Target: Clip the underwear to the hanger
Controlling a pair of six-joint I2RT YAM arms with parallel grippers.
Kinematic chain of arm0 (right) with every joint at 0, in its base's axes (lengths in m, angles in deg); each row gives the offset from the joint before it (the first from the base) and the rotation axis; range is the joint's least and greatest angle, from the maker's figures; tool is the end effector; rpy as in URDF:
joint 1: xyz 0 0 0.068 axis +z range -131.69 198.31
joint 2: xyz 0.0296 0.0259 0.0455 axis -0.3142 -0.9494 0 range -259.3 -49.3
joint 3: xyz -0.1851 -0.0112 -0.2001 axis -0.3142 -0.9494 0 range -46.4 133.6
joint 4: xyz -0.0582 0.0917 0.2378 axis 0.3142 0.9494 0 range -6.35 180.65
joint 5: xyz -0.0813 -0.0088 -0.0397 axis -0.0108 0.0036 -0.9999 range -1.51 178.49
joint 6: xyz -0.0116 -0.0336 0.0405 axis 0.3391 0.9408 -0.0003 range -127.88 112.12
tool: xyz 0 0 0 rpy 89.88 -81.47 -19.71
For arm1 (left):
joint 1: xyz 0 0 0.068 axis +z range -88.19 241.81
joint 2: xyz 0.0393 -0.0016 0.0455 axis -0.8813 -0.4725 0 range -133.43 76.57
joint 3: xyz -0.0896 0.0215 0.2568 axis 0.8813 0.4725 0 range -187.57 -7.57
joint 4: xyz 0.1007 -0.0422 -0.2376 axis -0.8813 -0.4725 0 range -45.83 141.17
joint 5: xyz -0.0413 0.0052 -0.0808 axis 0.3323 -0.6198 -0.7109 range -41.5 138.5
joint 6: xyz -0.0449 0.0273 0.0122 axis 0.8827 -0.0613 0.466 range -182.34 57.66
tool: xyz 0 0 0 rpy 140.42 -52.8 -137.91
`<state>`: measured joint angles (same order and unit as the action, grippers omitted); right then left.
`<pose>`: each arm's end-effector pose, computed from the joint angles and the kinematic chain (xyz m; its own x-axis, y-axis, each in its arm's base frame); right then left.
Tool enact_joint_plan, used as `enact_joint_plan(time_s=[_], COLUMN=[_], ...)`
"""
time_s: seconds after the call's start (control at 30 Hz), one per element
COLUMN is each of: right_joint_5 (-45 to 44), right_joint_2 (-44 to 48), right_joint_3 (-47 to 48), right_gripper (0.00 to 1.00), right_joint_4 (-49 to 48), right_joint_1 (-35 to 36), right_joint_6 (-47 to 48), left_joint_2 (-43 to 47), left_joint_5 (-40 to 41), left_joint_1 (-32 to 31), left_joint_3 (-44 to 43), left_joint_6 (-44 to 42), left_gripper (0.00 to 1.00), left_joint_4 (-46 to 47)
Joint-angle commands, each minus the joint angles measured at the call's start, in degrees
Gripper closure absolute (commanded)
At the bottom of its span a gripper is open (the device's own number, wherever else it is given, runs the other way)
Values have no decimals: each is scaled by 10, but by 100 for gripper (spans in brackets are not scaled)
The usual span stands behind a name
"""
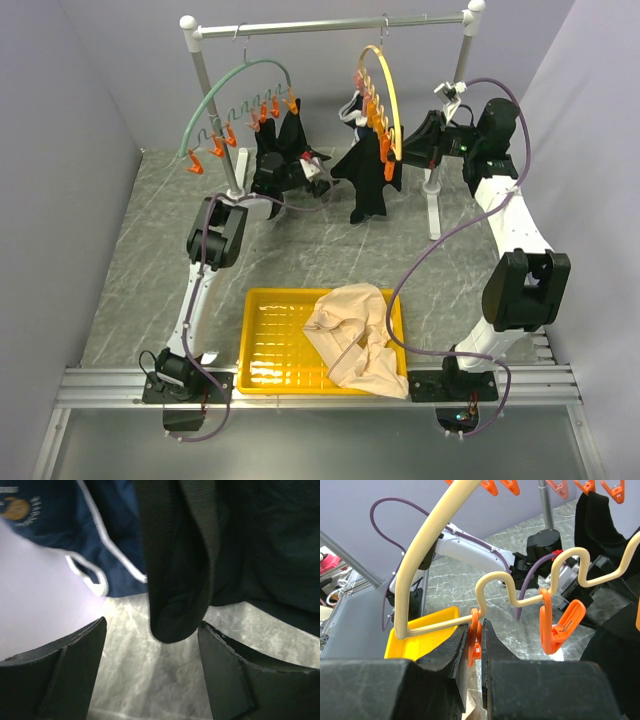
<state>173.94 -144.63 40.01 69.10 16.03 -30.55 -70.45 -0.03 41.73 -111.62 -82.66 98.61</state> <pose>0.3734 0.0206 0.4053 -0.2905 0.0421 -0.9560 -0.9495 0.1110 0.2934 0.5158 -0.2170 0.1417 0.3912 0.1019 -0.9147 0.8457 0.3522 0.4009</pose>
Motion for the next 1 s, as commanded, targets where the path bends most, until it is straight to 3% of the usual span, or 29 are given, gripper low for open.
enact_joint_plan(time_s=[0.0, 0.1, 0.13, 0.33, 0.43, 0.67, 0.8, 0.97], right_joint_5=[18, 17, 18, 17, 16, -6, -30, -54], right_joint_2=[-6, -6, -6, -5, -3, 1, 5, 10], right_joint_3=[35, 36, 36, 29, 26, 26, 25, 22], right_gripper=[100, 100, 100, 100, 100, 100, 100, 100], right_joint_4=[-25, -28, -29, -29, -29, -11, 7, 20], right_joint_1=[-4, -4, -4, -4, -4, -4, -4, -4], right_joint_6=[-11, -12, -13, -9, -8, 12, 30, 36], left_joint_2=[-10, -10, -8, 31, 72, 217, 301, 345], left_joint_5=[-34, -36, -35, -51, -67, -116, -140, -160], left_joint_1=[-9, -13, -13, -11, -8, -4, -8, -22], left_joint_3=[-39, -44, -43, 2, 43, 196, 226, 231], left_joint_6=[-32, -46, -43, -36, -40, -24, -20, 21], left_gripper=[22, 31, 42, 87, 100, 100, 100, 100], left_joint_4=[-19, -40, -41, -53, -49, -45, -93, -97])
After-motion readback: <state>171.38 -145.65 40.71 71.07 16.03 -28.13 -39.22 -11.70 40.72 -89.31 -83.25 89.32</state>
